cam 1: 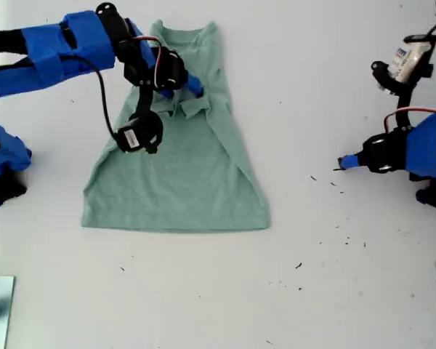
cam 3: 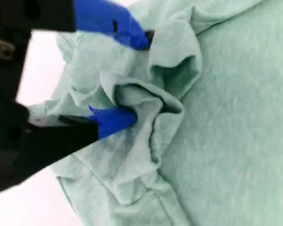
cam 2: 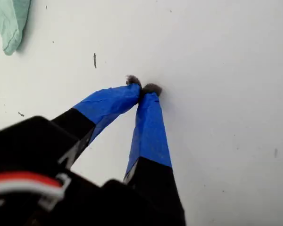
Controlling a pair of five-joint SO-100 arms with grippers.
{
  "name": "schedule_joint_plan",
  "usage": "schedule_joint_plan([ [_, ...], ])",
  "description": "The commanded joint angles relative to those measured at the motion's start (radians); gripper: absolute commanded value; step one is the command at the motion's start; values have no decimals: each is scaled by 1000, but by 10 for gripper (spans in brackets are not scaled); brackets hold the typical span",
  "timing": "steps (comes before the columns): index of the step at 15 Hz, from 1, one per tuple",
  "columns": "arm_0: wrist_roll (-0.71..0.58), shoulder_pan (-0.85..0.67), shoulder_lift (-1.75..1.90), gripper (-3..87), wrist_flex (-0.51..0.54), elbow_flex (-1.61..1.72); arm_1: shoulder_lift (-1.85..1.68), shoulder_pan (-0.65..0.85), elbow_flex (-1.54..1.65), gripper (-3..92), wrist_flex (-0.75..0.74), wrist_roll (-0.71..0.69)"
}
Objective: Fold t shirt
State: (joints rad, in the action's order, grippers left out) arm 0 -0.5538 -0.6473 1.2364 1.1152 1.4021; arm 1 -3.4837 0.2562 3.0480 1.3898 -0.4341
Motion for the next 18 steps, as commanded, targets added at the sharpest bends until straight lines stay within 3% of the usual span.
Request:
schedule_joint_plan([
  [1, -20, -23, 281, 336, 130, -14, -12, -8, 37, 23, -11, 9],
  [3, -12, 12, 696, 227, 170, 161, -12, -5, 37, 23, -11, 9],
  [5, 91, 41, 1146, 35, 135, 598, -12, 3, 37, 23, -11, 5],
  [6, 161, 91, 1396, 4, 97, 856, -12, 3, 37, 23, -11, 5],
  [9, 502, 445, 1893, -2, 2, 1353, -12, 3, 37, 23, -12, 3],
  [11, 687, 586, 2063, -2, -91, 1637, -12, -2, 38, 23, -14, 3],
  [12, 726, 623, 2157, -2, -64, 1706, -12, -11, 38, 23, -14, 9],
  [15, 686, 584, 2240, -3, -34, 1721, -6, -49, -18, 23, -21, 25],
  [18, 676, 575, 2250, -3, -32, 1723, 437, -138, -500, 23, -46, 63],
])
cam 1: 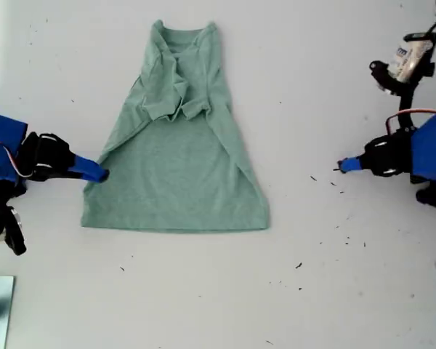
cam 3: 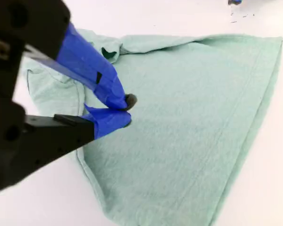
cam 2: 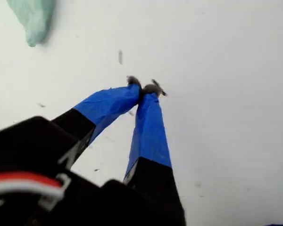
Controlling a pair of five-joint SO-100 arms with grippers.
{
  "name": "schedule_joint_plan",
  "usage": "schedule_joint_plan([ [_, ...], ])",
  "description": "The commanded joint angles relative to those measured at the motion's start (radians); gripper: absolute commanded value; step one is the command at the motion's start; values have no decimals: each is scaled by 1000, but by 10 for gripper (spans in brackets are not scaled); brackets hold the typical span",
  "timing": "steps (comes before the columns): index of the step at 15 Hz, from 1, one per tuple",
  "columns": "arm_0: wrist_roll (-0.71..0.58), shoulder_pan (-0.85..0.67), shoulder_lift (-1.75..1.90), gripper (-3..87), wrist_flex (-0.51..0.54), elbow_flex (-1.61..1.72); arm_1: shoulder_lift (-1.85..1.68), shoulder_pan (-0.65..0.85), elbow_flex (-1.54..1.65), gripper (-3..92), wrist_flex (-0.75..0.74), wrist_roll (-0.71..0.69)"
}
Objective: Fold t shirt
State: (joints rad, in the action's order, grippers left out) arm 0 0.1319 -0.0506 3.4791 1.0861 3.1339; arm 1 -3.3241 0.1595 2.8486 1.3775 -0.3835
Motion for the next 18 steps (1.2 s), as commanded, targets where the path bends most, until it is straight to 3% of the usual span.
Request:
schedule_joint_plan([
  [1, -12, -21, 15, -3, 0, -9, 561, -81, -554, 23, -34, -8],
  [4, -6, -17, 26, -3, 3, -8, 1227, -193, -1261, 46, 95, -32],
  [5, -12, -20, 38, -3, 8, -6, 1353, -213, -1410, 181, 163, -11],
  [6, -17, -21, 57, -3, 12, -3, 1422, -232, -1497, 239, 199, -5],
  [10, -28, -26, 63, -3, 14, 0, 1540, -250, -1431, 269, 144, 43],
  [14, -28, -12, 63, -3, 14, 0, 1727, -253, -1304, 269, -97, 38],
  [16, -28, -6, 63, -3, 14, 0, 1855, -256, -1247, 254, -198, 54],
  [18, -28, -5, 64, -3, 15, 0, 1898, -276, -1120, 6, -318, 104],
])
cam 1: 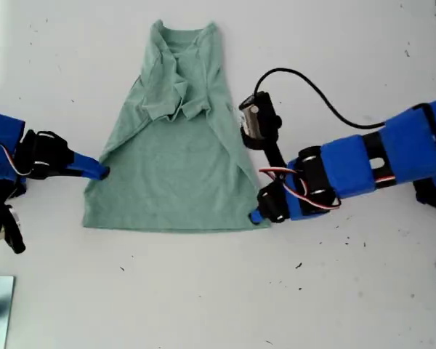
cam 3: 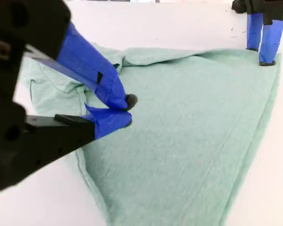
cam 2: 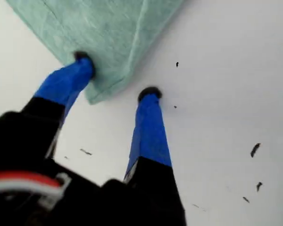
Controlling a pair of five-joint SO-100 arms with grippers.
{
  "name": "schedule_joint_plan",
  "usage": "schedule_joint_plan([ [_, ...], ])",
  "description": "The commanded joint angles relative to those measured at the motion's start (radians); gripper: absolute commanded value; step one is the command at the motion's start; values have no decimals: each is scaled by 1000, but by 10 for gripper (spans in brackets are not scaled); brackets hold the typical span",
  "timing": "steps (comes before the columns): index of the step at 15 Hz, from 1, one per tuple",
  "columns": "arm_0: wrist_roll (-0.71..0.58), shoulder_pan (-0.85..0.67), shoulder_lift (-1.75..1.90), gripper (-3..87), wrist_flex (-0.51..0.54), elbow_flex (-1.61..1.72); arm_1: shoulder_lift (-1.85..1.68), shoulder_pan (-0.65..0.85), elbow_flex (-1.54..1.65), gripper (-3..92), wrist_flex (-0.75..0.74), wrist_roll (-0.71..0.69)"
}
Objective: Fold t shirt
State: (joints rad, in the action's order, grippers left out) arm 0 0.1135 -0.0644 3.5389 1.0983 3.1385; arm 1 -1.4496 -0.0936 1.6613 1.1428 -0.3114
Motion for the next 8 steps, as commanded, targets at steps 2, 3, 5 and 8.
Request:
schedule_joint_plan([
  [2, -9, 11, 6, -3, 3, -5, -40, -52, 132, 6, -87, 21],
  [3, -9, 9, 8, -3, 3, -5, -94, -64, 163, 6, -66, 17],
  [5, -9, 11, 12, -3, 5, -5, -236, -94, 195, 6, 35, 2],
  [8, -9, 9, 14, -3, 5, -5, -407, -120, 161, 6, 209, -12],
])
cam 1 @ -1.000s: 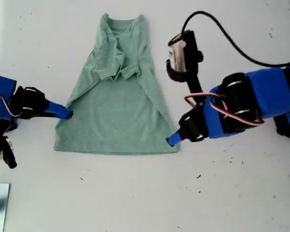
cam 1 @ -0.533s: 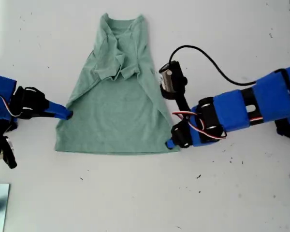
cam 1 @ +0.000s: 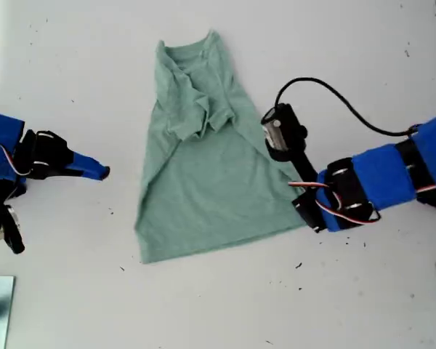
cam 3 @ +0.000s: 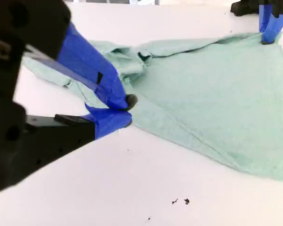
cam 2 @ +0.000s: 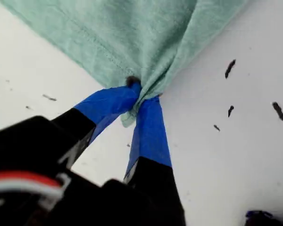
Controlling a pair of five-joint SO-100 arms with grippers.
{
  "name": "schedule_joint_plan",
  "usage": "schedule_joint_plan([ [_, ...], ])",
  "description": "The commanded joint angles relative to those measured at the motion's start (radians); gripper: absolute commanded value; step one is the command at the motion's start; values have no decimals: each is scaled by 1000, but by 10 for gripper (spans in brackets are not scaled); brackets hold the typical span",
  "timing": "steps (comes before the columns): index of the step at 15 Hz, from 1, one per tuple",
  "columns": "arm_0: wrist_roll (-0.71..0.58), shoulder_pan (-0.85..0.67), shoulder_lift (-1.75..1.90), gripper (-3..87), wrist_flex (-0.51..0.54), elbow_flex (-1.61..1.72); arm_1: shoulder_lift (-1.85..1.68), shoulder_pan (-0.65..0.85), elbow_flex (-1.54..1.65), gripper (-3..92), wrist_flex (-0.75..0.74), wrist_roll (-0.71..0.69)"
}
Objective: Fold t shirt
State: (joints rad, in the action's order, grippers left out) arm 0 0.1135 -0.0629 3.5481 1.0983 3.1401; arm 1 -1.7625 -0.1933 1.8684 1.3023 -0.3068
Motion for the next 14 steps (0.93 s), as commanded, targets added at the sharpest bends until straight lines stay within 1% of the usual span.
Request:
schedule_joint_plan([
  [1, -9, 5, 6, -3, 6, -6, -97, -15, -106, 6, 98, -21],
  [4, -9, 5, 17, -3, 9, -6, -28, 6, -439, 6, 253, -54],
  [6, -9, 5, 17, -3, 11, -6, 149, 20, -746, 6, 288, -74],
  [8, -8, 6, 23, -3, 14, -8, 331, 31, -994, 7, 265, -86],
  [9, -6, 6, 23, -3, 14, -9, 347, 41, -962, 7, 195, -77],
  [11, -6, 5, 26, -3, 14, -9, 359, 71, -867, 7, 103, -63],
  [12, -6, 3, 26, -3, 15, -9, 391, 78, -856, 100, 46, -75],
  [13, -6, 3, 29, -3, 17, -9, 440, 74, -871, 273, -14, -106],
  [14, -6, 8, 34, -3, 17, -9, 460, 61, -894, 302, -41, -118],
])
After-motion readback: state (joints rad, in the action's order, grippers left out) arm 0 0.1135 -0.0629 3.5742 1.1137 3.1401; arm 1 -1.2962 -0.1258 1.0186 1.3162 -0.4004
